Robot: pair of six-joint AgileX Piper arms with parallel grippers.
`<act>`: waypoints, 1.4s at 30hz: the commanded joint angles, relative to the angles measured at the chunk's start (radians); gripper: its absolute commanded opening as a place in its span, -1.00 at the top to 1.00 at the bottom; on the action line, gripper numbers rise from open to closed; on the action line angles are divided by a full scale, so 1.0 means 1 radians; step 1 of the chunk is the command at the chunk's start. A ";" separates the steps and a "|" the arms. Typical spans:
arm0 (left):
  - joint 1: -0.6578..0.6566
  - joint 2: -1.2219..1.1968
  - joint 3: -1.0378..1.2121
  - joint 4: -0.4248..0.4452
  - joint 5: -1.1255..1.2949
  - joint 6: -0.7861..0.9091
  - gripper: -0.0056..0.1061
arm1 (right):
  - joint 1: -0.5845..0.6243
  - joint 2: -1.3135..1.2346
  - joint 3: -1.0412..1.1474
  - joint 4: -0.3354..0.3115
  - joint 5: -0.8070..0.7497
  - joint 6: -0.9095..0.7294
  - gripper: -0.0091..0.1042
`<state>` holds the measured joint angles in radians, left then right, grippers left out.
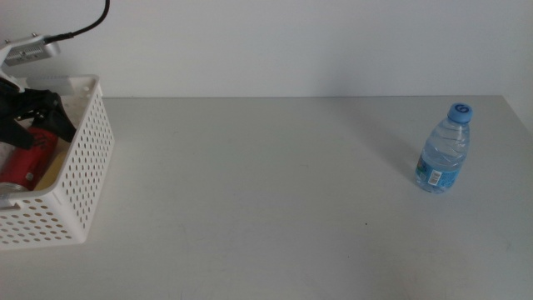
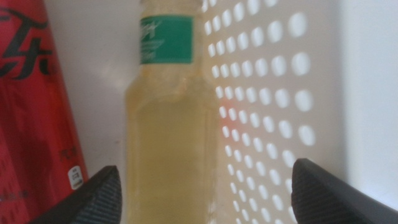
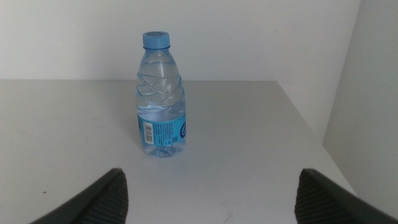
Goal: Use arms to grab the bottles and put them into the dustbin to the left of the table.
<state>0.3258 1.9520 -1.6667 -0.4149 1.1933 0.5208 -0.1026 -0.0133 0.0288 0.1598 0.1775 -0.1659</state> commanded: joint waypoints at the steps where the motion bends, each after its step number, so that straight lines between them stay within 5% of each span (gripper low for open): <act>1: -0.005 -0.077 -0.028 -0.070 0.004 -0.007 -0.78 | 0.003 -0.021 -0.009 -0.005 -0.071 -0.009 -0.49; 11: -0.043 -0.263 -0.040 -0.067 0.043 -0.005 -0.78 | 0.003 -0.021 -0.009 -0.005 -0.071 -0.009 -0.49; 20: -0.359 -0.521 0.040 0.025 -0.205 -0.056 -0.77 | 0.003 -0.021 -0.009 -0.005 -0.071 -0.009 -0.49; 30: -0.669 -0.929 0.547 -0.014 -0.530 -0.056 -0.77 | 0.003 -0.021 -0.009 -0.005 -0.071 -0.009 -0.49; 36: -0.745 -1.135 0.740 -0.008 -0.559 -0.067 -0.77 | 0.003 -0.021 -0.009 -0.005 -0.071 -0.009 -0.49; 42: -0.828 -1.242 0.865 0.235 -0.616 -0.406 -0.77 | 0.003 -0.021 -0.009 -0.005 -0.071 -0.009 -0.49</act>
<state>-0.4760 0.7340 -0.7984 -0.2323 0.6630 0.2298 -0.1026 -0.0133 0.0288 0.1598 0.1775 -0.1659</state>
